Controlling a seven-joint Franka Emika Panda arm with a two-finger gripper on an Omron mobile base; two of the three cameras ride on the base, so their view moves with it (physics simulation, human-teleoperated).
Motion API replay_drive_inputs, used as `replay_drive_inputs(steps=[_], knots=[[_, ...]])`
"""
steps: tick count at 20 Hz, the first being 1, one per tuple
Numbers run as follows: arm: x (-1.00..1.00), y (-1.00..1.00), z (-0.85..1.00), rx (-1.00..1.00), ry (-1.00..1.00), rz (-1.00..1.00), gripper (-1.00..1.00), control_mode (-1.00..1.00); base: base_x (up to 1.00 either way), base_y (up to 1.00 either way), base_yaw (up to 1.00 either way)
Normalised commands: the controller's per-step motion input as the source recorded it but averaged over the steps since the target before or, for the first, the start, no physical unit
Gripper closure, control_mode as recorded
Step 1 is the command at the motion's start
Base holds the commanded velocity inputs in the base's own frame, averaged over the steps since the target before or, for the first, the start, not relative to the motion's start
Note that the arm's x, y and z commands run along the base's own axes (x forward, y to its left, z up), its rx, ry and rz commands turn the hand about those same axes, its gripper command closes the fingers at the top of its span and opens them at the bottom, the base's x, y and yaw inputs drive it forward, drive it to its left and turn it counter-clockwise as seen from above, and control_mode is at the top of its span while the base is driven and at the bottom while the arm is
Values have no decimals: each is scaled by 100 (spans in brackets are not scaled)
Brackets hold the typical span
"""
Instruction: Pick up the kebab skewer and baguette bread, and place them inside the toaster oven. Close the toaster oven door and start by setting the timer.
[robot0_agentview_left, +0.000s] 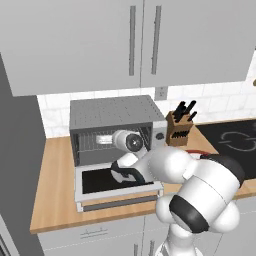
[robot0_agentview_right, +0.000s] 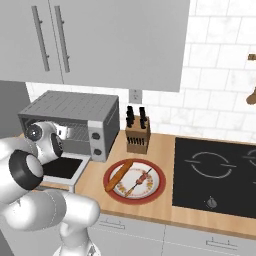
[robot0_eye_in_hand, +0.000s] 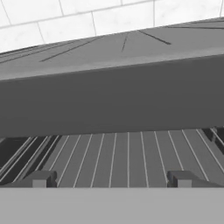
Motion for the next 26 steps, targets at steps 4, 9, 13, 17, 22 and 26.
replay_drive_inputs(steps=[4, 9, 13, 17, 22, 26], knots=[[7, 0, -5, -3, 0, 0, -100, -100, 0, 0, 0], [5, 0, -20, -5, 0, 0, -100, -100, 0, 0, 0], [13, 0, -16, -1, 0, 1, -100, -100, 0, 0, 0], [11, 0, -20, 0, 0, 1, -100, -100, 0, 0, 0], [9, 0, -21, 0, 0, 1, -100, -100, 0, 0, 0], [13, 0, -13, 0, 0, 0, -100, -100, 0, 0, 0]])
